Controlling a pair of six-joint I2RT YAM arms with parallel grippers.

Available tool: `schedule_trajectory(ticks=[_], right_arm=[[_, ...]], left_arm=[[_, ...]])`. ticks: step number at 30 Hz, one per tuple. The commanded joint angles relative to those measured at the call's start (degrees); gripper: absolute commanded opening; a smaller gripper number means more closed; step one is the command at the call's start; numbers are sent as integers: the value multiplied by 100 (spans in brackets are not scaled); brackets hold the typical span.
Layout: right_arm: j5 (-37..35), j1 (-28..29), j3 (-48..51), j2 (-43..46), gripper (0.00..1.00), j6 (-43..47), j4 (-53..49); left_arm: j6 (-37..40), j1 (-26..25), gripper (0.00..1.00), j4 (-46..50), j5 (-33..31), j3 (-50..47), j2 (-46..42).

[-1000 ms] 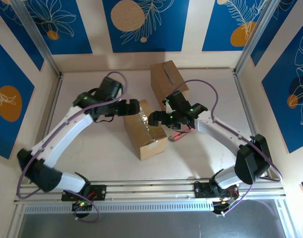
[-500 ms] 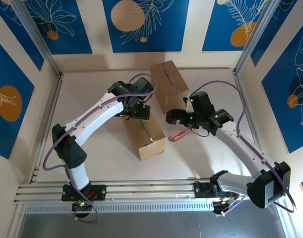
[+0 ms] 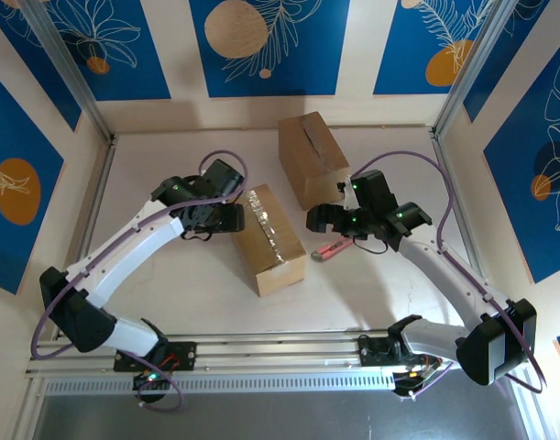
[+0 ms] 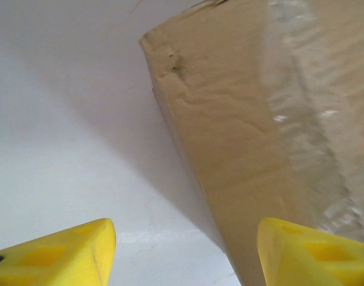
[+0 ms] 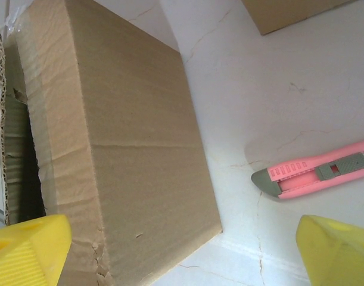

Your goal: Unpack the express box

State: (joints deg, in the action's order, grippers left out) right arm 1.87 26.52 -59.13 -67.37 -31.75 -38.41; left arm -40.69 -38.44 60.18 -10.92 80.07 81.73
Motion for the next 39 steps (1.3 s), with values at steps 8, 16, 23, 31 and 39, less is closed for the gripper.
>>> schedule_trajectory(ticks=[8, 16, 23, 31, 39], right_arm=[[-978, 994, -1406, -740, 97, 856, -1076], [-2087, 1550, -2584, -1944, 97, 1400, -1471], [-2778, 1786, -3263, -2833, 97, 1571, -1771], [-3314, 2203, -3599, -3217, 96, 1427, -2067], [-4228, 2302, -3780, -3717, 96, 1263, -2507]], left_arm=[[-110, 292, 64, -2152, 816, -1350, -178], [-159, 376, 64, -2614, 1019, -1992, -359], [-176, 398, 64, -2791, 1098, -2248, -386], [-181, 403, 64, -2922, 1177, -2382, -370], [-168, 398, 64, -2977, 1242, -2426, -305]])
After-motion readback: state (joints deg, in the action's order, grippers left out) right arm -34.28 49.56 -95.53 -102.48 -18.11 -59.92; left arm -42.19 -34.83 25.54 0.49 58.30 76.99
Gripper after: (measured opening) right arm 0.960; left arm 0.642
